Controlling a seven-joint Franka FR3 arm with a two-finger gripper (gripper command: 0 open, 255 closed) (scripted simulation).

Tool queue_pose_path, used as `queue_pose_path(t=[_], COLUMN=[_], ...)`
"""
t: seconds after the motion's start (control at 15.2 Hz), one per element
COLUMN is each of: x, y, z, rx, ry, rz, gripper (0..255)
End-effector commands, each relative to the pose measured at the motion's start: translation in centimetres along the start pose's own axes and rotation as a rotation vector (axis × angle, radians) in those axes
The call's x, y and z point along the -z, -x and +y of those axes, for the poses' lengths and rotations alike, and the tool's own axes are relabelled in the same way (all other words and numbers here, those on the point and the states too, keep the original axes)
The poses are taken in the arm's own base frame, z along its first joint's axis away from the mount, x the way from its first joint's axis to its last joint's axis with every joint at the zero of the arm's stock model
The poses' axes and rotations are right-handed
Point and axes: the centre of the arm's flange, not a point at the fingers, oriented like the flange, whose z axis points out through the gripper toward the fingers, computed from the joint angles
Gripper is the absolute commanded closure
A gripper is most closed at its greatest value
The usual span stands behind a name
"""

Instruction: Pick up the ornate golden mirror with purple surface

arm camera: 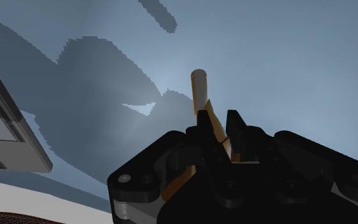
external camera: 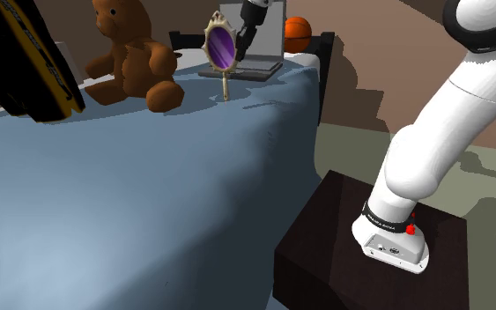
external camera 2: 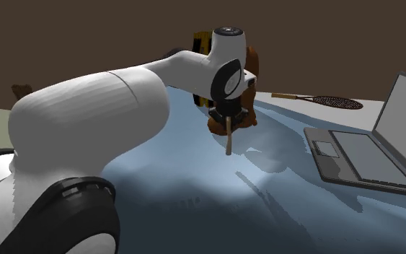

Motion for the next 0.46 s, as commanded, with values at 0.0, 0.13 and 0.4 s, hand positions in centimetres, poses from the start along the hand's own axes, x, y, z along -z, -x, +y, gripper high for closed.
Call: queue_pose_path(t=[0.0, 0.13, 0.4], x=[1.1, 2.0, 3.1], y=[-0.3, -0.8, -1.2], z=[0.0, 0.0, 0.1], rx=[0.0, 0.0, 0.0], ry=[0.0, 0.0, 0.0], rz=[0.0, 0.0, 0.0], gripper=[255, 255, 255])
